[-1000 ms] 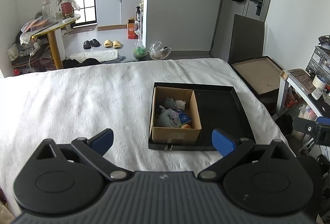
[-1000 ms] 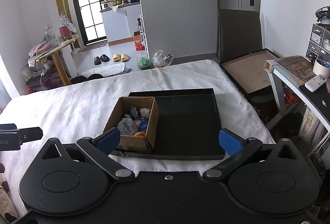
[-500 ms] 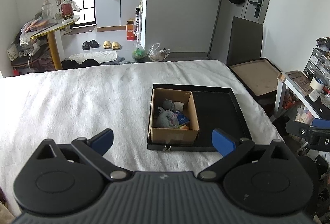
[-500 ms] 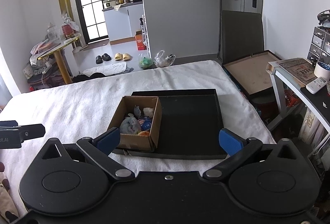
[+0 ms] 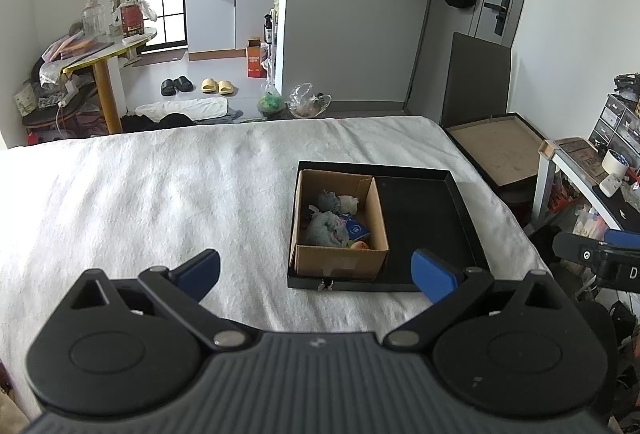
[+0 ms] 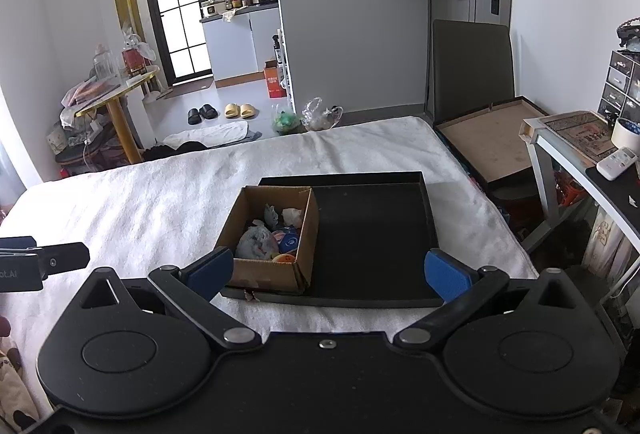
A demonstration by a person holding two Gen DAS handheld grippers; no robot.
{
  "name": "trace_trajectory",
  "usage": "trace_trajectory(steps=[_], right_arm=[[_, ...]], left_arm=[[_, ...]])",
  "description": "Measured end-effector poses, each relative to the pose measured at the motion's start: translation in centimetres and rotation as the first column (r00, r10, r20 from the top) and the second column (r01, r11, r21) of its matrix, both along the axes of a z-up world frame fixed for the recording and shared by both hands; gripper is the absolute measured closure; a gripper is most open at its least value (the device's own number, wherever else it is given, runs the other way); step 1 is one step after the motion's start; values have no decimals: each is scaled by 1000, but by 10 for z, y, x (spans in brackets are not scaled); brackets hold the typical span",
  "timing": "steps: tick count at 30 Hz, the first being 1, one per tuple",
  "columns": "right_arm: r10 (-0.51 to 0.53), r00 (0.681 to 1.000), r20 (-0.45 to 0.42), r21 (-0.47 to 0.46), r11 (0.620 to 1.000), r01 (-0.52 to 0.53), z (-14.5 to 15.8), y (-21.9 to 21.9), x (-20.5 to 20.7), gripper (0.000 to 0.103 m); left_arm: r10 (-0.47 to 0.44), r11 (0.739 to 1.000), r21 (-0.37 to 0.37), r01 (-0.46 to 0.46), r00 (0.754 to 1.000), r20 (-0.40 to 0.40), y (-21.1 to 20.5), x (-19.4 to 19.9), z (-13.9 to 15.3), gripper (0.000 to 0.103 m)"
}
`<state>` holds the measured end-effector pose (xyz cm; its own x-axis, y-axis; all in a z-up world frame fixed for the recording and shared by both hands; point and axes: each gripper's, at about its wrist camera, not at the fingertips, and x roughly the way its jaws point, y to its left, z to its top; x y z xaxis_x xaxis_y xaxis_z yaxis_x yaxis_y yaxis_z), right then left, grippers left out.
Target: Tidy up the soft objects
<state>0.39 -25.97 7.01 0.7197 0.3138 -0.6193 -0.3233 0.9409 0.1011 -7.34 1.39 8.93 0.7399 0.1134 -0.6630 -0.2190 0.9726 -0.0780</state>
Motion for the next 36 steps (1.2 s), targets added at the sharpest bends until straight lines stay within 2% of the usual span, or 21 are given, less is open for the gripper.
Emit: trace_trajectory(steps=[36], right_arm=[[-14,1000,-6,-14,1000,14,-4,2,-3,0]], left_arm=[[-6,1000,-4,6,1000,-6,-1,0,-8,2]])
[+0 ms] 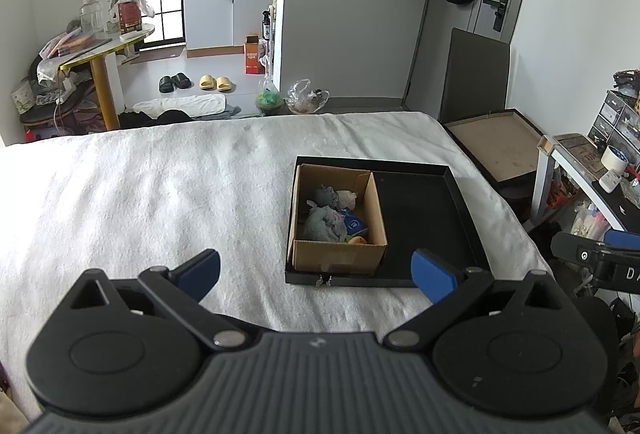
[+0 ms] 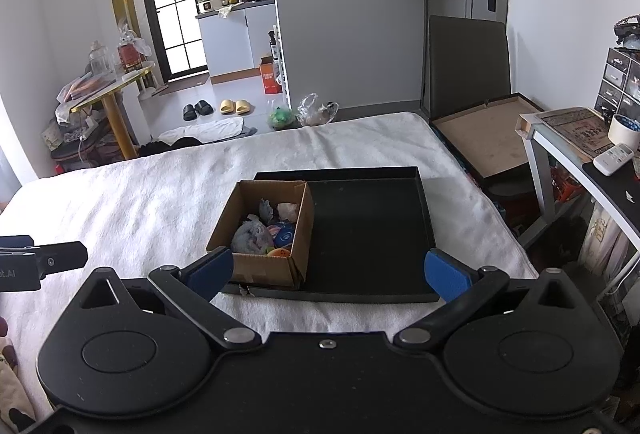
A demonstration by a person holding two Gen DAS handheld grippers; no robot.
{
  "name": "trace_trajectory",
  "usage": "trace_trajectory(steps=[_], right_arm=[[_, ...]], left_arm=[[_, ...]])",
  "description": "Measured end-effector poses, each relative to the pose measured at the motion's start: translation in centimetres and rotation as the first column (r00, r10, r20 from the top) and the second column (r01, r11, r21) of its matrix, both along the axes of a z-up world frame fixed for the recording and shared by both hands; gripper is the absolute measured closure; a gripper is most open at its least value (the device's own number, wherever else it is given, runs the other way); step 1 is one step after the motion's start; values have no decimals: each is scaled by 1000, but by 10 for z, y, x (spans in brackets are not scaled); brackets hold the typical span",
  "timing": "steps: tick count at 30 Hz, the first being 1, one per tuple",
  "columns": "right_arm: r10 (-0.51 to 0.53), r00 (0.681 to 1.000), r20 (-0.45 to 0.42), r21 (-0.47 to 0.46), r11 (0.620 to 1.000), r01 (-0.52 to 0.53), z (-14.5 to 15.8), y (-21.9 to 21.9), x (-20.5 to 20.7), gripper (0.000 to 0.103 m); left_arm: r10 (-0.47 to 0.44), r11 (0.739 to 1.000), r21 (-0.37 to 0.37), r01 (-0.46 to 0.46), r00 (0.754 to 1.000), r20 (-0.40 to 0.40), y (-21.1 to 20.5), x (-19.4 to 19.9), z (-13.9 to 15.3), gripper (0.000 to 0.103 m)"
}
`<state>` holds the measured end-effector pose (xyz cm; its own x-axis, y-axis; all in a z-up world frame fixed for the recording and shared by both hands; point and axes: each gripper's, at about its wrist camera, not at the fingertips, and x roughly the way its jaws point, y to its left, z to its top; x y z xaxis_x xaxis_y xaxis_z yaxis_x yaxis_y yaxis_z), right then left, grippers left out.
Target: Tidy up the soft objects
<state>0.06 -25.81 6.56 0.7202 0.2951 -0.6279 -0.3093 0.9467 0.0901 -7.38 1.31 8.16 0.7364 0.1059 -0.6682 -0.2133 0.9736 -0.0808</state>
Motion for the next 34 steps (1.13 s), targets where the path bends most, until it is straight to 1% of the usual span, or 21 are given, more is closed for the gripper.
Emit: trace_trajectory(steps=[7,11,19,24,34], right_arm=[[2,1000,-1,1,1000,-2,0,0,0,0],[7,1000,-6,-14,1000,-8,-3,2,0,0],[6,1000,-16,-30,1000,-6,-6,5,3,0],[6,1000,-30,-41,999,-7,-11,6,8,0],[-11,998,-59,-42,999,8,-24,9,17,0]], left_arm=[[-1,1000,0,1,1000,-2,0,0,0,2],[-11,1000,11,11,1000,-9,-1,3,-2,2],[-18,1000,1,18,999,-31,2,11,-10,2],[-19,1000,22,20,1000,-20,0,13,-12,2],[-32,999,19,32,999,-16,5,29,-16,2]])
